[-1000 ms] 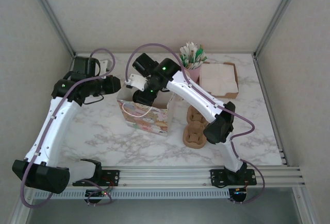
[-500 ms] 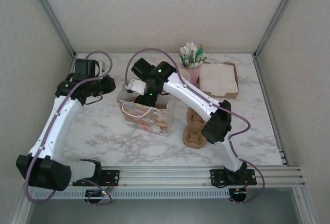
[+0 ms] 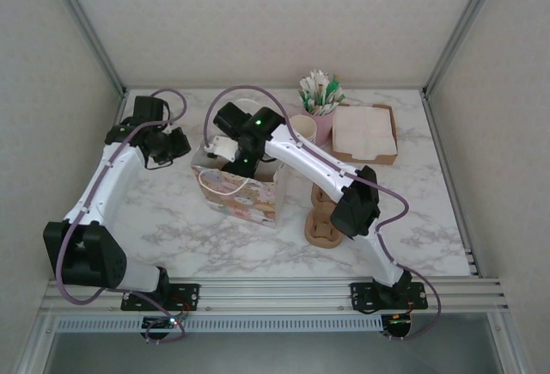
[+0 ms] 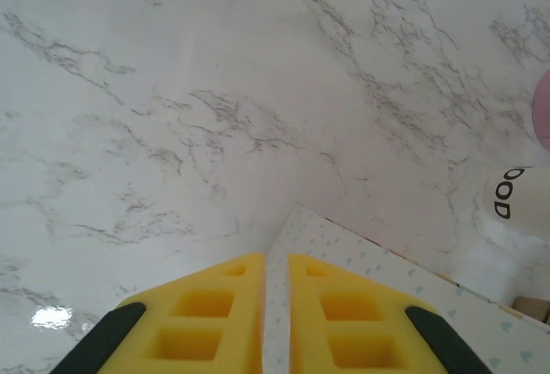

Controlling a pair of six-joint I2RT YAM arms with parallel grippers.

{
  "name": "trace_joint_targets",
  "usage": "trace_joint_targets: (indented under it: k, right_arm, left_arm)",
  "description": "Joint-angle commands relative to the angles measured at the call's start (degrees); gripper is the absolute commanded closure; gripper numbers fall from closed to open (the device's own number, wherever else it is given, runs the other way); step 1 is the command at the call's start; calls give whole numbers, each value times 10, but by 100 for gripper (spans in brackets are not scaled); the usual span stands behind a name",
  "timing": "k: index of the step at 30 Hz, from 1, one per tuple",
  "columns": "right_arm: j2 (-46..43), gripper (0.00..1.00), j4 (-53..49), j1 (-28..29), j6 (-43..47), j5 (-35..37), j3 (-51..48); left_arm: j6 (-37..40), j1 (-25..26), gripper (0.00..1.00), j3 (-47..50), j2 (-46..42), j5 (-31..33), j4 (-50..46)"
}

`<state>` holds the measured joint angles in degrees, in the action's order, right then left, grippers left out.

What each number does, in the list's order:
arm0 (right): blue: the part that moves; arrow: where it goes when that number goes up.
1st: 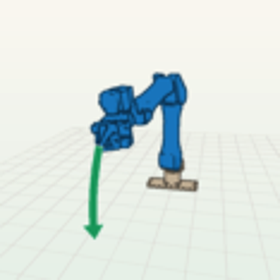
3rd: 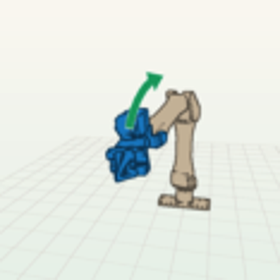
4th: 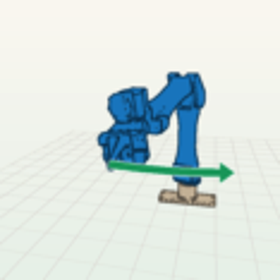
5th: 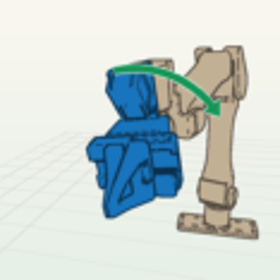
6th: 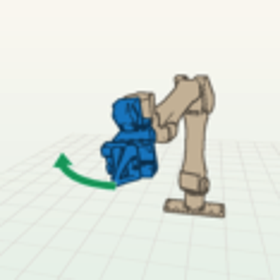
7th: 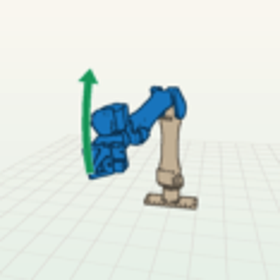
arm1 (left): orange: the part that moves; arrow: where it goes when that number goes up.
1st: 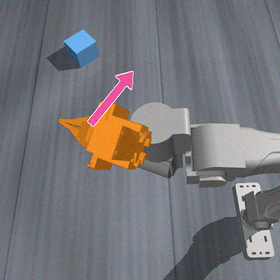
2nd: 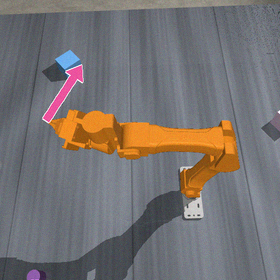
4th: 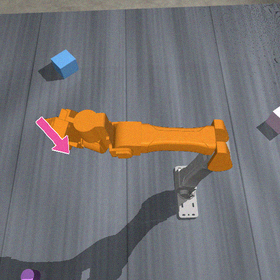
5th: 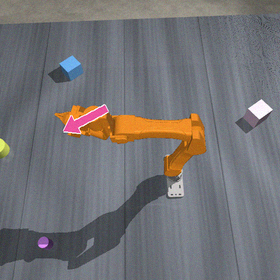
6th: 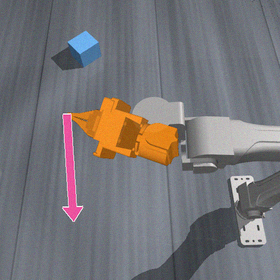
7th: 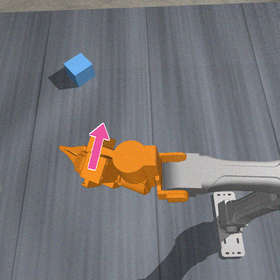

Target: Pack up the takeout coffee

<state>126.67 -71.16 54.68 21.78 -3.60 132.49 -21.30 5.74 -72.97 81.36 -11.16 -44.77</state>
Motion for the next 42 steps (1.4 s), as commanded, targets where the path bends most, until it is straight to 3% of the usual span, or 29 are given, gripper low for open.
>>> trace_joint_targets:
  k: [1, 11, 33, 42]
  right_arm:
    - [13, 41, 27, 7, -16, -22, 10]
    - [6, 41, 59, 11, -31, -46, -3]
    - [10, 42, 91, 28, -41, 43, -140]
    - [3, 43, 104, 28, -52, 44, -179]
  left_arm:
    - [-7, -3, 85, 5, 9, -22, -2]
    - [-7, -2, 85, 3, 37, -49, -9]
    - [-7, -2, 85, 0, 43, -49, -15]
    - [-7, -2, 84, 1, 43, -50, -16]
